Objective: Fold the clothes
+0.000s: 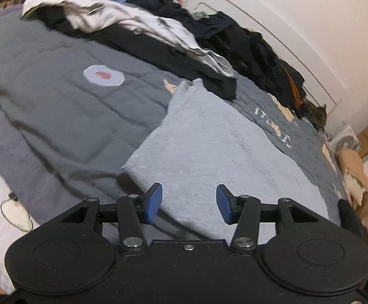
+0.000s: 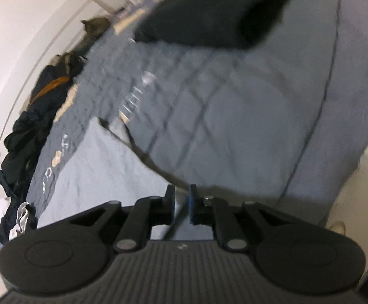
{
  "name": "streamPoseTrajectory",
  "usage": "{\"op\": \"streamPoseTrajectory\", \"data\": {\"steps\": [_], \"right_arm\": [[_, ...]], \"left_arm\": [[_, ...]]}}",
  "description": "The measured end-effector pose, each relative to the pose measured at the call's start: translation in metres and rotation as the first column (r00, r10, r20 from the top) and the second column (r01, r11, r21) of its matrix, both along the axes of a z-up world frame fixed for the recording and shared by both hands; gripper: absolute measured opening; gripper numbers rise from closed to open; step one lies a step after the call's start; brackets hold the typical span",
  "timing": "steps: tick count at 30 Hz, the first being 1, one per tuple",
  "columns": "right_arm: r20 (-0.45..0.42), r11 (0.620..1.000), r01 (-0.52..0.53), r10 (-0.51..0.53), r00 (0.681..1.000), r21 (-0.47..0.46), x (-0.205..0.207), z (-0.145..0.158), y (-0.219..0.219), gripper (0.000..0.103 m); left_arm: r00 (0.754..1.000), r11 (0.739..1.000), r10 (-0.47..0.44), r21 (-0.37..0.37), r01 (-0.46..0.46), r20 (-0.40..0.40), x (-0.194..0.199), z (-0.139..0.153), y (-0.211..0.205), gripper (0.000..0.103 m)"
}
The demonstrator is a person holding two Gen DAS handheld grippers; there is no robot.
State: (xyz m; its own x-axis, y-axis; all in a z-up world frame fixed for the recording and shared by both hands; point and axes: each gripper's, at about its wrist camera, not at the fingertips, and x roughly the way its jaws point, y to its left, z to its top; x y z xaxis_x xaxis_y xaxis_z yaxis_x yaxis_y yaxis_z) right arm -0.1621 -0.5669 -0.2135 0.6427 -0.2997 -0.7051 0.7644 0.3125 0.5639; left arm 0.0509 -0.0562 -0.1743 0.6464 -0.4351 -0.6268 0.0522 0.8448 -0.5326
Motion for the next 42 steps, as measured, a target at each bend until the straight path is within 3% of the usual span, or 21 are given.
{"op": "streamPoseTrajectory", "data": {"steps": [2, 6, 14, 22, 29, 42], "right_arm": [[0.009, 0.998, -0.048, 0.049, 0.999, -0.048, 0.006, 0.007, 0.006, 0.016], [0.015, 0.978, -0.180, 0.183, 0.983, -0.107, 0.023, 0.016, 0.020, 0.037], [-0.012, 0.899, -0.379, 0.386, 0.923, -0.218, 0.048, 0.034, 0.052, 0.041], [0.030, 0.836, -0.492, 0.513, 0.858, -0.242, 0.063, 0.045, 0.078, 0.044], [0.012, 0.788, -0.575, 0.592, 0.806, -0.222, 0.073, 0.049, 0.094, 0.045], [-0.001, 0.781, -0.579, 0.595, 0.803, -0.234, 0.077, 0.048, 0.101, 0.045]], "left_arm": [[1.000, 1.000, 0.014, -0.015, -0.014, -0.008, 0.000, -0.003, 0.003, 0.047], [0.999, 0.998, 0.041, -0.045, -0.042, -0.016, 0.003, -0.011, 0.005, 0.047], [0.991, 0.992, 0.120, -0.041, -0.123, -0.053, 0.010, -0.021, 0.011, 0.047], [0.983, 0.986, 0.166, 0.003, -0.167, -0.071, 0.013, -0.023, 0.012, 0.047], [0.982, 0.985, 0.171, 0.040, -0.168, -0.084, 0.016, -0.028, 0.009, 0.047], [0.974, 0.978, 0.208, 0.049, -0.204, -0.085, 0.015, -0.029, 0.007, 0.047]]}}
